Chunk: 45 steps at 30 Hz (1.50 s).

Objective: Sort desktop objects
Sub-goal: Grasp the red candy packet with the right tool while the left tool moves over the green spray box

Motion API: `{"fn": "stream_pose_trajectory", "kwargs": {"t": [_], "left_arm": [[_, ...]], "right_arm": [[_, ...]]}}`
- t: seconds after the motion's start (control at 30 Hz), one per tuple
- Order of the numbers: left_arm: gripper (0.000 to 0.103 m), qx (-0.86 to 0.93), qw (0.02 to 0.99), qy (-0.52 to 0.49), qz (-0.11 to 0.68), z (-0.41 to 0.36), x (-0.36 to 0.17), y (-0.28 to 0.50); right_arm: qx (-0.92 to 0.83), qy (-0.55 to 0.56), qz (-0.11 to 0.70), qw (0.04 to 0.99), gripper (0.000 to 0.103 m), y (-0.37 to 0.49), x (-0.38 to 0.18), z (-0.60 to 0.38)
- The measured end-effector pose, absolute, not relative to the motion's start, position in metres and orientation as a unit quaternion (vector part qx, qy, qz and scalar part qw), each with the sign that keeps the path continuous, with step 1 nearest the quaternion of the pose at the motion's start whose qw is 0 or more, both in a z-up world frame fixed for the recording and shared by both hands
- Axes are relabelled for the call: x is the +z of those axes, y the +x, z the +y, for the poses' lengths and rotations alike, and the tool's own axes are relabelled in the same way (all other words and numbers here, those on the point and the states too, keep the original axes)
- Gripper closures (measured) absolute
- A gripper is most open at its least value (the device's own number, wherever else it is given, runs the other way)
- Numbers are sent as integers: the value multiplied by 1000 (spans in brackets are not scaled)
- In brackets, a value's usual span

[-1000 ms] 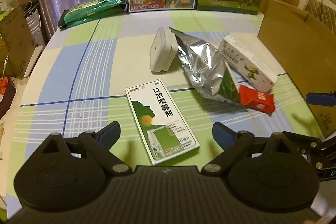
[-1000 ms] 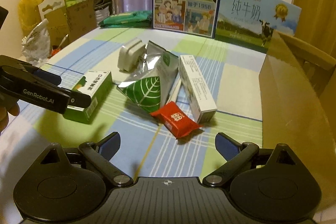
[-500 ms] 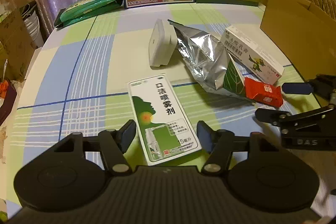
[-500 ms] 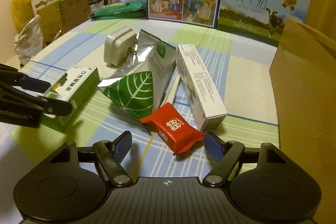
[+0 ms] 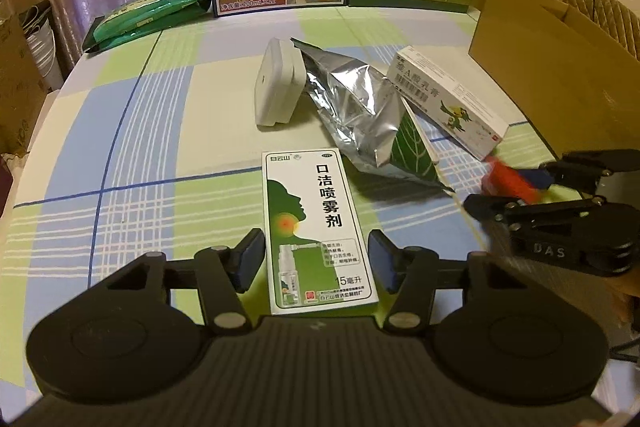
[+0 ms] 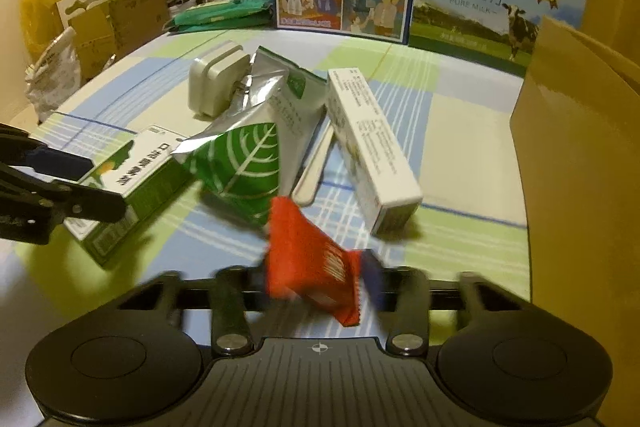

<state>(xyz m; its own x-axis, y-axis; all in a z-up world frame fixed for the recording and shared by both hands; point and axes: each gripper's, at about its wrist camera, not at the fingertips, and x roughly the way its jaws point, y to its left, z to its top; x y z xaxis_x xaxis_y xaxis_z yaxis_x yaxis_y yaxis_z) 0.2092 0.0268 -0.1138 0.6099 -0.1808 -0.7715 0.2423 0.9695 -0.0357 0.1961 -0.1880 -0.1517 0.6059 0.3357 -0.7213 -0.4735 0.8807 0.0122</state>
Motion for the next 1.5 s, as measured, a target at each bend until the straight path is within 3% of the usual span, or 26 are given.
{"fn": "stream_pose_trajectory", "kwargs": {"t": [0.37, 0.4, 0.5, 0.53, 0.67, 0.9, 1.2, 1.5], "left_arm": [[51, -128, 888, 37, 441, 24, -110, 180], [52, -128, 887, 36, 443, 24, -110, 179], [52, -127, 886, 37, 445, 23, -110, 176], [51, -127, 885, 37, 446, 23, -110, 176], [49, -130, 883, 23, 450, 27, -111, 176], [36, -131, 887, 12, 443, 30, -107, 173], [34, -133, 887, 17, 443, 26, -110, 176], [33, -130, 885, 18, 446, 24, -112, 179]], "right_arm": [[250, -125, 367, 887, 73, 122, -139, -194], [252, -124, 366, 887, 67, 115, -138, -195], [251, -114, 361, 891, 35, 100, -136, -202], [251, -109, 358, 893, 33, 96, -134, -205], [268, -101, 351, 892, 33, 90, -131, -211], [329, -145, 341, 869, 33, 100, -136, -216], [355, -182, 347, 849, 33, 111, -155, -213], [328, -106, 366, 865, 53, 107, -152, -220]]}}
